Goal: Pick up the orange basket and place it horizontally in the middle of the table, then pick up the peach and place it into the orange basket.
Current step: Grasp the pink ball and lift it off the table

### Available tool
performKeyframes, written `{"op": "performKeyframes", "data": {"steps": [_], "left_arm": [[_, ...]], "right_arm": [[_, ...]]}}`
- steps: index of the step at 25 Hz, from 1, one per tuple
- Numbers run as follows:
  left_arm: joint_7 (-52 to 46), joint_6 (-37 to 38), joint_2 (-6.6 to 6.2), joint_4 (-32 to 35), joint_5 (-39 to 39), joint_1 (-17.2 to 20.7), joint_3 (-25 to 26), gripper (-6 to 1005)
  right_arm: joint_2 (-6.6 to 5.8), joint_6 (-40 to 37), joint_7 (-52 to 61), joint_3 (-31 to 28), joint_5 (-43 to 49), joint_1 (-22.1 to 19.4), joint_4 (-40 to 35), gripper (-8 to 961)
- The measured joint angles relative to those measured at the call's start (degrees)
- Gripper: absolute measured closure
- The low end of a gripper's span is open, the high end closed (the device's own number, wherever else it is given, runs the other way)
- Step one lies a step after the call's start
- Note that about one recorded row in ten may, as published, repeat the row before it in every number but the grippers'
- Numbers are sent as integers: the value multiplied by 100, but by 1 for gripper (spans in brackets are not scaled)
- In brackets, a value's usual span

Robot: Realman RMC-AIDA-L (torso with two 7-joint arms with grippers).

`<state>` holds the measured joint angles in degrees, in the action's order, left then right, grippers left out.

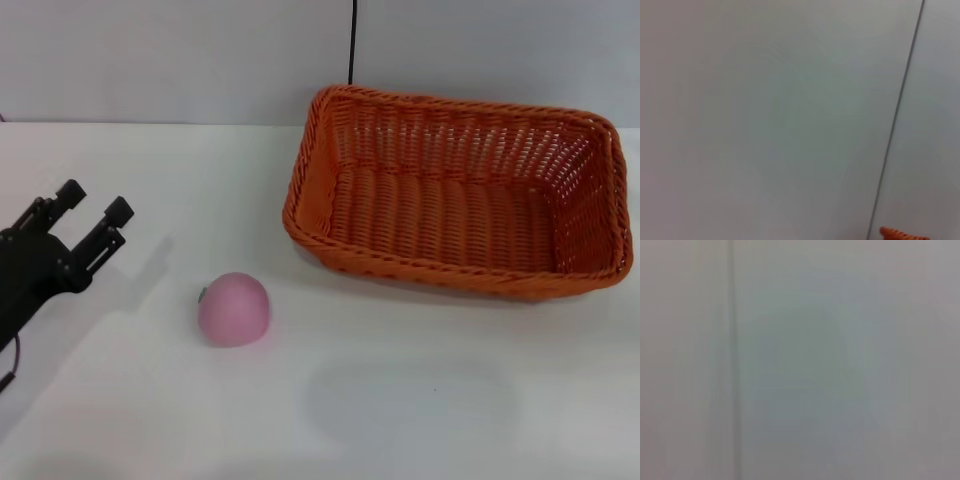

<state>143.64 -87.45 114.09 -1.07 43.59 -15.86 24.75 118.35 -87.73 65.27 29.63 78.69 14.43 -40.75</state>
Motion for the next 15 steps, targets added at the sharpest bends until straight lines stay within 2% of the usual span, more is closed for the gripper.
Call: {"op": "performKeyframes", "data": {"steps": [3, 5, 6, 7, 10, 13, 15], "left_arm": [[-1, 0, 3, 128, 0, -65, -1, 307], [-2, 11, 46, 324, 1, -160, -23, 308], [-3, 18, 55, 358, 1, -178, -26, 308], [-4, 27, 70, 402, 1, -200, -38, 308], [-49, 56, 163, 675, 0, -307, -173, 308], [-100, 59, 176, 723, 1, -325, -250, 309], [-340, 33, 181, 785, 0, -365, -641, 309]], "right_arm": [[32, -70, -142, -330, -68, -53, 284, 277], [9, -199, -338, -936, -114, -67, 808, 277], [9, -199, -338, -936, -114, -67, 808, 277], [7, -234, -415, -1193, -116, -67, 967, 277], [8, -251, -452, -1456, -119, -75, 1089, 277], [0, -229, -455, -1575, -120, -71, 1159, 277], [-7, -179, -459, -1674, -123, -47, 1203, 277]]}}
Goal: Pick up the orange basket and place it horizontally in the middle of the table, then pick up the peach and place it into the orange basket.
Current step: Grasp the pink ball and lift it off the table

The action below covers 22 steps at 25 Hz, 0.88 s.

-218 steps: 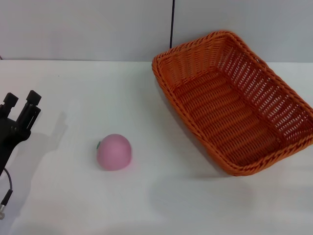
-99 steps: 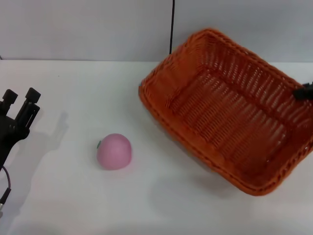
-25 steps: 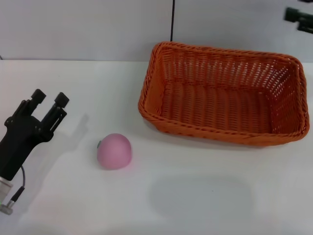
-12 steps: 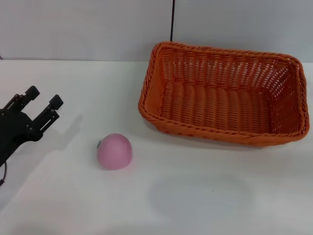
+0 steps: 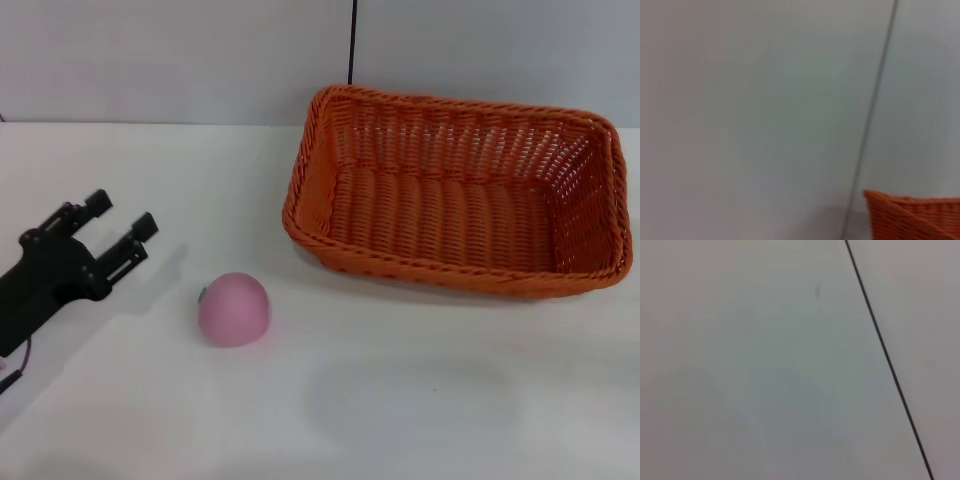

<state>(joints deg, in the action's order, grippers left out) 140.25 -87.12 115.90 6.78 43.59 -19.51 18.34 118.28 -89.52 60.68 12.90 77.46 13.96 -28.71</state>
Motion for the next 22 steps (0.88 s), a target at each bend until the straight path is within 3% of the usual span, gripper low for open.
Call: {"op": "performKeyframes", "data": {"steps": [8, 11, 22], "left_arm": [[-231, -32, 25, 93, 0, -62, -558, 310], [-265, 17, 113, 140, 0, -86, -882, 310], [-336, 182, 196, 90, 0, -97, -1392, 311]], "right_arm": [[-1, 172, -46, -16, -3, 84, 40, 277], [-1, 215, -79, -19, -3, 116, 51, 277], [-2, 353, -169, -24, -3, 177, 161, 277]]}}
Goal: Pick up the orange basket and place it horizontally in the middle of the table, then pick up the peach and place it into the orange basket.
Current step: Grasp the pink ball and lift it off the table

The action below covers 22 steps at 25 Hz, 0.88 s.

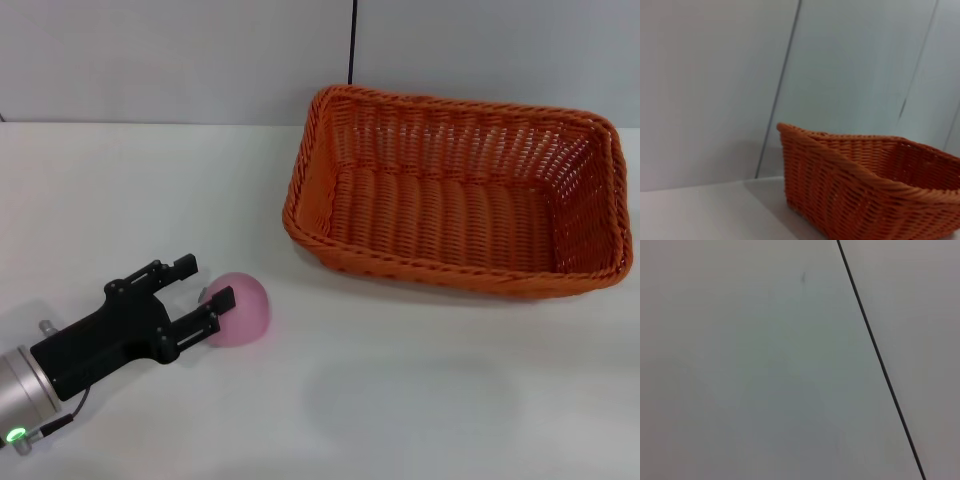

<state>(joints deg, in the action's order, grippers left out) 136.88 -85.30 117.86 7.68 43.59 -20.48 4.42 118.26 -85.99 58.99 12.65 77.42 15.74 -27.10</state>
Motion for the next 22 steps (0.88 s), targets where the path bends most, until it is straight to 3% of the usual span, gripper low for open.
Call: {"op": "performKeyframes", "data": {"steps": [22], "left_arm": [[4, 291, 55, -209, 1, -67, -542, 345]], "right_arm": [[-39, 28, -134, 1, 1, 9, 179, 277]]}}
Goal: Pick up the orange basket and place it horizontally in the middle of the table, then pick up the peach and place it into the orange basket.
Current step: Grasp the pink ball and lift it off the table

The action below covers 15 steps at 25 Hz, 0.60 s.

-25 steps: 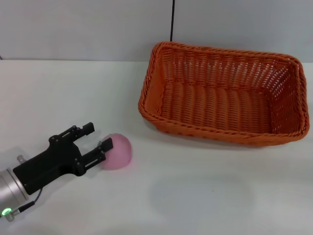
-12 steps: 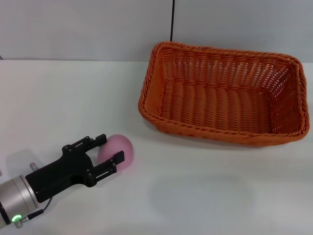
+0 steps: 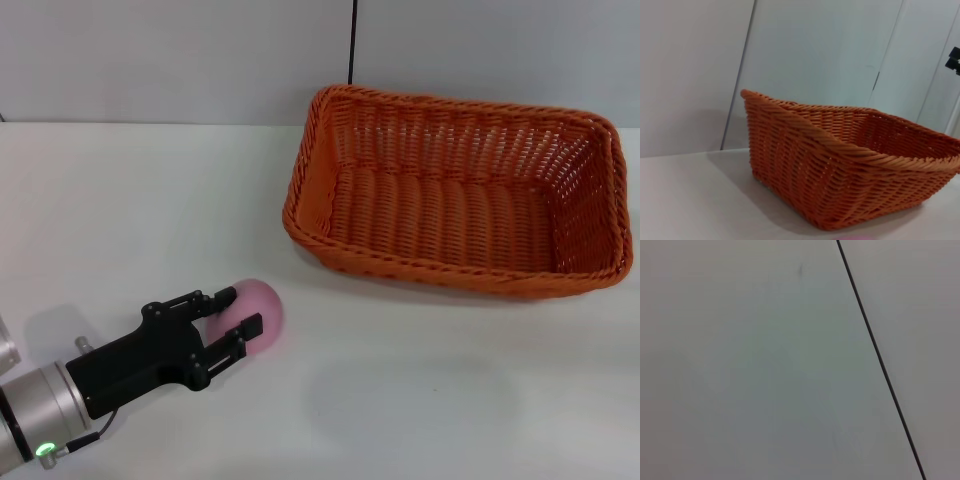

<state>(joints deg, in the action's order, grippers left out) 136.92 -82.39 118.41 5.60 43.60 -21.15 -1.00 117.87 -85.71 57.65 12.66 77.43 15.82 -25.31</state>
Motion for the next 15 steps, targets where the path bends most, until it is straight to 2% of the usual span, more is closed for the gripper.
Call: {"op": "performKeyframes", "data": {"steps": [10, 15], "left_arm": [[60, 143, 9, -103, 24, -64, 28, 656], [70, 81, 5, -112, 51, -75, 67, 723]], "right_arm": [[6, -4, 0, -1, 0, 7, 0, 278], [17, -6, 0, 0, 0, 9, 0, 278]]}}
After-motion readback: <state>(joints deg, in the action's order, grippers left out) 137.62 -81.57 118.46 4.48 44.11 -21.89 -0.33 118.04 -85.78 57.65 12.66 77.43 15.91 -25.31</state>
